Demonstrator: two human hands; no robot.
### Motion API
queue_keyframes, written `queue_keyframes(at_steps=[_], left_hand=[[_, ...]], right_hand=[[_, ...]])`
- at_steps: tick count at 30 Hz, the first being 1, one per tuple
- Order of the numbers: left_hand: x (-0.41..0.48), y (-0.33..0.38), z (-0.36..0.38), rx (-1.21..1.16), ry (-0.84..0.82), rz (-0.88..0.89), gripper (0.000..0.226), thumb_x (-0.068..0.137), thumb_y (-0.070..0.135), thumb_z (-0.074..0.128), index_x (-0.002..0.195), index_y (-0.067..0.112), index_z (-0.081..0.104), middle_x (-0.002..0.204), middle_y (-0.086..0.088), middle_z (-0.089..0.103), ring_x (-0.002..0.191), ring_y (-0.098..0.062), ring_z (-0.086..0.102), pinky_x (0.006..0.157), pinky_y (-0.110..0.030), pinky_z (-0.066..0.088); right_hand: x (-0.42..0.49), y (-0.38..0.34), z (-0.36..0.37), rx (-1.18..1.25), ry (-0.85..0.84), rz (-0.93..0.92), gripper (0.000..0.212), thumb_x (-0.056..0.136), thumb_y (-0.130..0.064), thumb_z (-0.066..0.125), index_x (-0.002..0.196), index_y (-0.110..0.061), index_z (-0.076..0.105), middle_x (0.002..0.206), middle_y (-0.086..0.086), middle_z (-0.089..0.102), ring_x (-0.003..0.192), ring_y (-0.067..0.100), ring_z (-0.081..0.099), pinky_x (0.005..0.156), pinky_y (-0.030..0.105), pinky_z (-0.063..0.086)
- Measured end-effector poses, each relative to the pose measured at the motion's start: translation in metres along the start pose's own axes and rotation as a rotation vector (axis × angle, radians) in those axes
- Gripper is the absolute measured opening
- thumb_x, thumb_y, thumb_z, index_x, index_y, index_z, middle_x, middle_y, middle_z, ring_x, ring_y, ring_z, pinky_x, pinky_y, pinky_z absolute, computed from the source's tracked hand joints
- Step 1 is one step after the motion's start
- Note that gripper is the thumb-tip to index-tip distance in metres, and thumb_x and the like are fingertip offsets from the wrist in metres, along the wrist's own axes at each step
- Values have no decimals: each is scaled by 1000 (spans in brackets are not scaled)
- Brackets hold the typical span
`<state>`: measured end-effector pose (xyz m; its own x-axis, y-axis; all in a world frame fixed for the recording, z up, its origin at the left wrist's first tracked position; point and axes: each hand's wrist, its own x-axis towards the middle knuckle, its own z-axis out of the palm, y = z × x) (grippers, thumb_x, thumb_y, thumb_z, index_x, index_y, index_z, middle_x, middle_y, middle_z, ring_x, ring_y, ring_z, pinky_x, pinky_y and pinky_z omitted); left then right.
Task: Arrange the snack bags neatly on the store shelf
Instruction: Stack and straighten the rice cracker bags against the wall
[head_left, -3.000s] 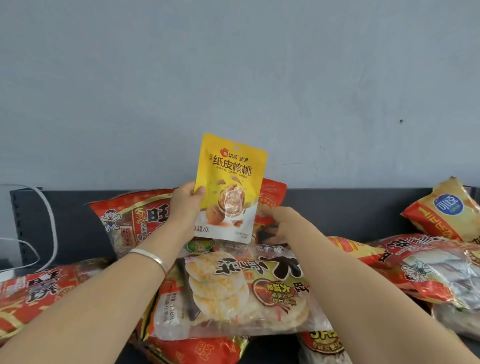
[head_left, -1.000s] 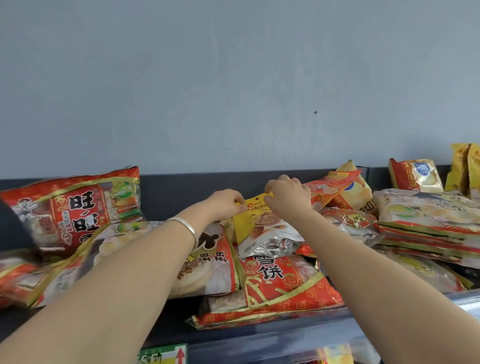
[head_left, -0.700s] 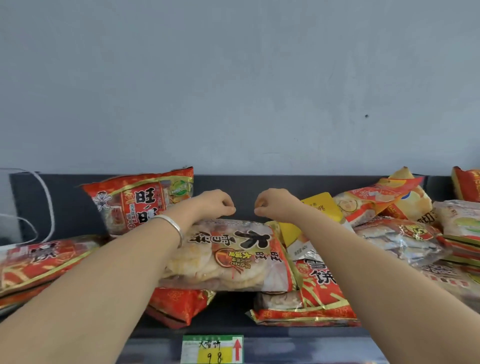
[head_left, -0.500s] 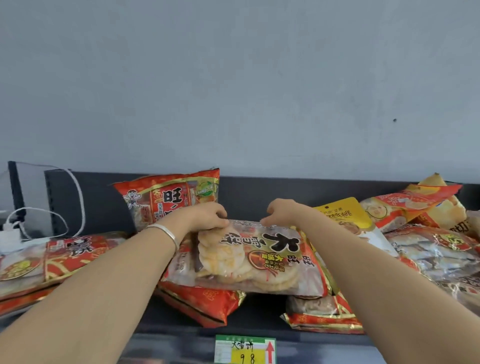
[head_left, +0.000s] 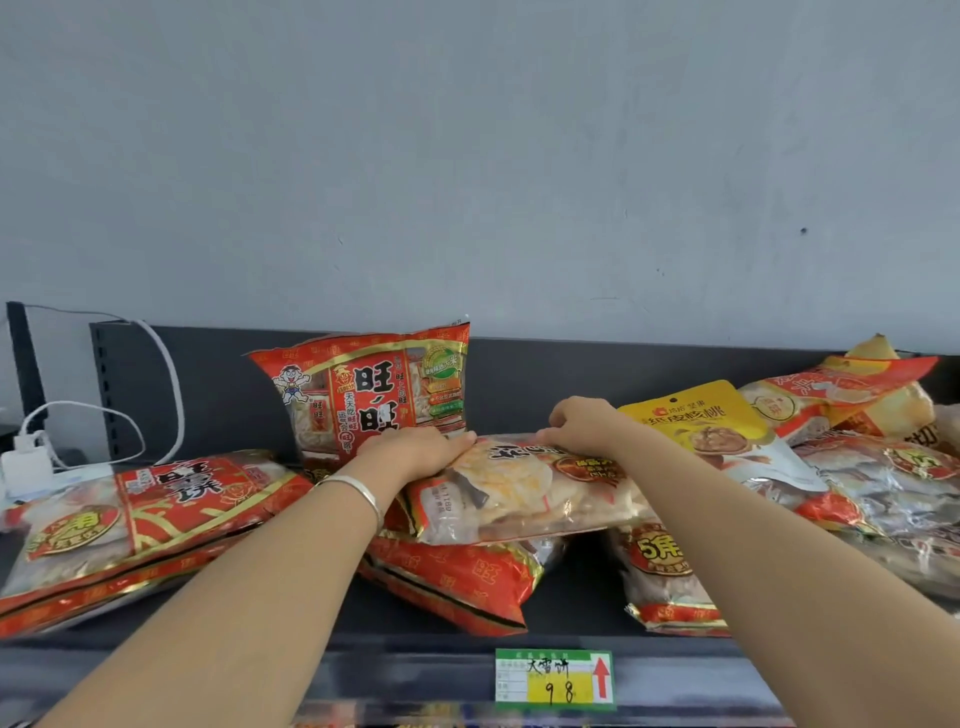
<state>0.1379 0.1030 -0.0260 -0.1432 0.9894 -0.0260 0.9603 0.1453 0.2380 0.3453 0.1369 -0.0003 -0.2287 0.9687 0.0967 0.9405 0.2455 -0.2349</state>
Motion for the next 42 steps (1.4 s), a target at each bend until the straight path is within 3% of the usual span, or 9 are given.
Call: queue_keyframes(at_steps=[8, 11, 14, 20, 24, 28, 33, 38, 42], left_hand=[[-3, 10, 3, 258, 132, -24, 76, 90, 64, 5, 136, 21, 47, 140, -5, 49, 125, -30, 47, 97, -43, 40], [2, 14, 5, 353, 141, -18, 72, 92, 58, 4, 132, 20, 51, 136, -6, 51, 120, -28, 51, 90, -41, 42], [5, 16, 4, 433, 138, -28, 76, 91, 59, 3, 129, 18, 55, 134, -7, 54, 115, -28, 53, 85, -40, 43], [-5, 24, 2, 543, 173, -42, 72, 94, 57, 4, 122, 20, 60, 118, -4, 61, 102, -26, 57, 76, -36, 39], [-6, 16, 12, 299, 193, -77, 80, 89, 69, 6, 118, 19, 62, 126, -7, 58, 115, -29, 53, 95, -42, 33], [-4, 14, 19, -7, 161, -79, 88, 84, 74, 8, 124, 14, 57, 130, -12, 54, 117, -33, 50, 101, -45, 38], [-18, 58, 23, -172, 225, 32, 60, 92, 64, 19, 90, 15, 54, 107, -10, 61, 91, -25, 54, 84, -37, 44], [-28, 129, 28, -555, 332, 176, 37, 96, 46, 41, 119, 17, 43, 116, -8, 55, 101, -25, 53, 81, -34, 41], [-24, 187, 41, -421, 302, 334, 59, 87, 59, 42, 137, 30, 34, 137, -4, 43, 118, -28, 49, 97, -44, 41]], right_hand=[[-27, 24, -9, -29, 156, 289, 36, 89, -46, 51, 97, -11, 55, 89, 5, 59, 84, 28, 60, 74, 36, 51], [-32, 31, -1, 19, 172, 360, 39, 91, -48, 47, 90, -10, 56, 102, 10, 60, 88, 30, 59, 77, 38, 51], [-43, 24, -2, -102, 248, 444, 49, 92, -54, 44, 120, -15, 54, 135, 12, 42, 117, 38, 48, 92, 46, 43], [-57, 16, -11, -31, 252, 406, 71, 94, -63, 33, 130, -4, 46, 121, 14, 60, 107, 33, 59, 76, 37, 45], [-50, 5, -1, 691, 18, 395, 85, 89, -56, 55, 152, -15, 14, 150, 19, 32, 92, 38, 64, 77, 48, 58], [-37, 18, -4, 1037, 8, 315, 94, 82, -25, 74, 151, -26, 10, 142, 17, 38, 111, 36, 59, 78, 49, 57], [-47, 56, -29, 1066, 192, 166, 74, 82, -14, 69, 146, -20, 31, 129, 15, 51, 106, 27, 60, 94, 48, 51], [-72, 106, -55, 1033, 429, 74, 63, 81, -22, 68, 139, -28, 43, 125, 3, 51, 90, 22, 62, 78, 36, 55], [-77, 146, -61, 1000, 654, 154, 62, 86, -22, 61, 142, -32, 36, 124, 8, 50, 77, 20, 56, 65, 31, 49]])
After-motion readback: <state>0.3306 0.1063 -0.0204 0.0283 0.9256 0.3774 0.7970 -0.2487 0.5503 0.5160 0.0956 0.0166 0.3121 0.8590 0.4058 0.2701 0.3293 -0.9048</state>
